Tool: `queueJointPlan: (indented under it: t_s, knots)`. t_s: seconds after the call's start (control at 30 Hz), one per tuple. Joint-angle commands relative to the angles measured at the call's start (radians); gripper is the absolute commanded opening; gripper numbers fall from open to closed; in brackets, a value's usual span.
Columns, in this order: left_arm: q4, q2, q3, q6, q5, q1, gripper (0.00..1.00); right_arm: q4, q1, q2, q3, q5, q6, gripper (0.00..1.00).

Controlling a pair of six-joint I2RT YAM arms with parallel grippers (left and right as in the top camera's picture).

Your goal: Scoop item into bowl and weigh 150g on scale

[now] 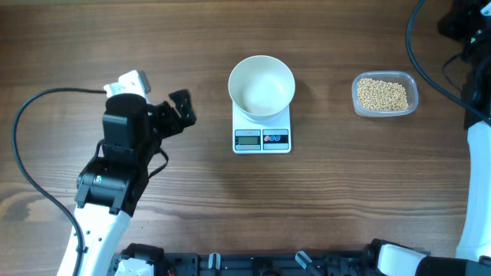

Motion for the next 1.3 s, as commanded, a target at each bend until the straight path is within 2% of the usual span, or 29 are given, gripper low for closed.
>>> queueJointPlan:
  t_s: [0.0,0.13,0.27,0.47,0.67,0.8,0.83,0.9,0.93,1.0,1.03,1.17,1.27]
  knots:
    - [0.179,-0.009,0.002,-0.033,0.23,0.006,1.0,-0.039,0.0,0.004,0.001,-0.08,-0.013,0.04]
    - [0.376,-0.037,0.002,-0.033,0.281,0.006,1.0,-0.081,0.0,0.004,0.001,-0.08,-0.013,0.04]
    - [0.457,-0.067,0.002,-0.033,0.344,0.006,1.0,-0.11,0.0,0.004,0.001,-0.08,-0.013,0.04]
    - [0.463,-0.107,0.002,-0.033,0.419,0.006,1.0,-0.124,0.0,0.004,0.001,-0.08,-0.013,0.04]
    - [0.464,-0.11,0.002,-0.033,0.665,0.006,1.0,-0.124,0.0,0.004,0.001,-0.097,-0.013,0.04]
    - [0.464,-0.11,0.002,-0.033,0.765,0.006,1.0,-0.123,0.0,0.004,0.001,-0.122,-0.013,0.04]
    - [0.463,-0.11,0.002,-0.033,0.772,0.006,1.0,-0.123,0.0,0.004,0.001,-0.126,-0.013,0.04]
    - [0.464,-0.11,0.002,-0.033,0.761,0.006,0.85,-0.123,0.0,0.004,0.001,-0.126,-0.02,0.04]
    - [0.464,-0.11,0.002,-0.033,0.744,0.006,0.85,-0.123,0.0,0.004,0.001,-0.126,-0.02,0.04]
    - [0.463,-0.11,0.002,-0.051,0.687,0.007,0.94,-0.123,0.0,0.004,0.001,-0.126,-0.021,0.04]
    - [0.464,-0.11,0.002,-0.056,0.663,0.007,0.95,-0.123,0.0,0.004,0.001,-0.126,-0.021,0.04]
    - [0.467,-0.11,0.005,-0.093,0.55,0.006,0.84,-0.127,0.0,0.003,0.001,-0.145,-0.067,0.04]
    - [0.461,-0.104,0.024,-0.1,0.51,0.007,0.83,-0.142,0.0,0.001,0.001,-0.148,-0.077,0.04]
